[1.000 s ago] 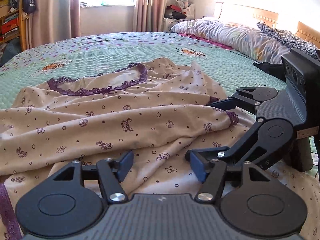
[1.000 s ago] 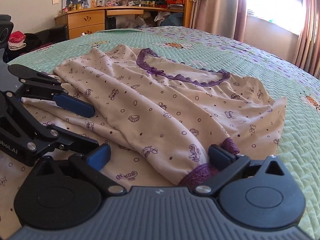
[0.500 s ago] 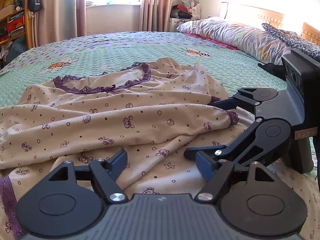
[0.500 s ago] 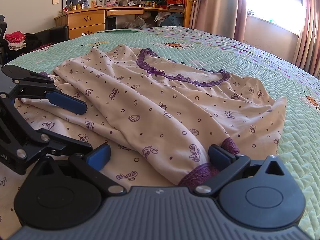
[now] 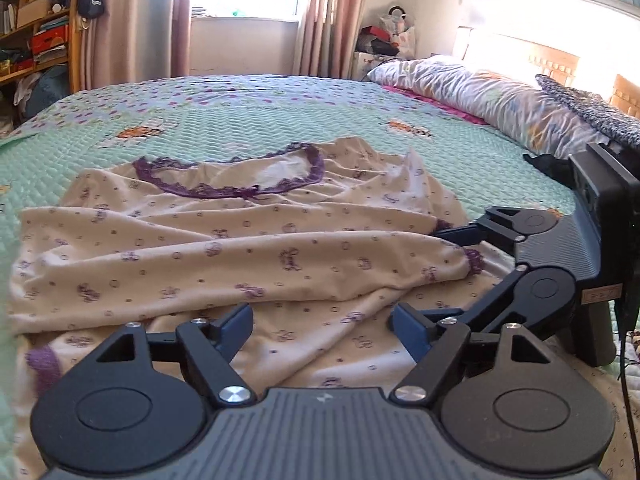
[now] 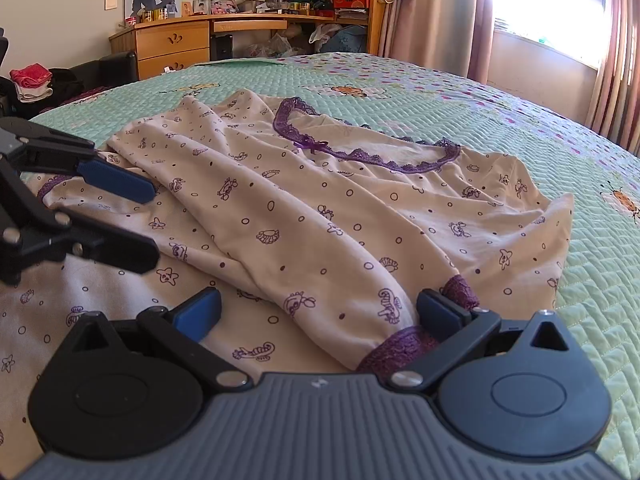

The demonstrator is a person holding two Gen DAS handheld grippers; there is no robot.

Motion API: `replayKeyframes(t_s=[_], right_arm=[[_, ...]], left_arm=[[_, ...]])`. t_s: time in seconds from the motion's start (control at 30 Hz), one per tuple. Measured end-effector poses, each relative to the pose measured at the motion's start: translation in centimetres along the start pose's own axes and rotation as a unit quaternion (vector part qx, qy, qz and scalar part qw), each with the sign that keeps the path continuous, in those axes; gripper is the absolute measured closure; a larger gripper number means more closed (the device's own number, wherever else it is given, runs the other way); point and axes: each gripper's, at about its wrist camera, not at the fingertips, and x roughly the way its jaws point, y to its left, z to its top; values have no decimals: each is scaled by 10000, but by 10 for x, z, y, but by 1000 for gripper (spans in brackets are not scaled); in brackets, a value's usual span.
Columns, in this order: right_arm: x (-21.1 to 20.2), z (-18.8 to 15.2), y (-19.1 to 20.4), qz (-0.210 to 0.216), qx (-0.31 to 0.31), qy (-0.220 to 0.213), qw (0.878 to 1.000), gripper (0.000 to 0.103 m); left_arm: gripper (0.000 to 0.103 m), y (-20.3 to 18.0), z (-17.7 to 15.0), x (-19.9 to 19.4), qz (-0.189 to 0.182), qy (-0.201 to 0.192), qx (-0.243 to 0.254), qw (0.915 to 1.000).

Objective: Fold clothes

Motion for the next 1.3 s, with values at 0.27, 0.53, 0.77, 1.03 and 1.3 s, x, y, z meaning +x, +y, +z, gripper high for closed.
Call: replayKeyframes(t_s=[0.27, 0.53, 0.77, 1.03, 1.3], right_arm=[[0, 0, 0, 1, 5, -3, 10000, 0], [0, 0, 0, 6, 17, -2, 10000, 0], [-20, -2, -16, 313, 382, -46, 9988, 0], [-69, 15, -65, 255, 1693, -691, 9828, 0], [-16, 35, -57, -361, 593, -125, 9975, 6]], left_arm=[[22, 13, -4, -7, -61, -21, -233, 9997], [22, 15, -8, -11, -77, -83, -224, 9997], [21, 21, -5, -17, -194, -147, -132, 9996], [17, 23, 21, -11, -265, -424, 145, 9986], [17, 17, 26, 11, -263, -296, 433, 9983]])
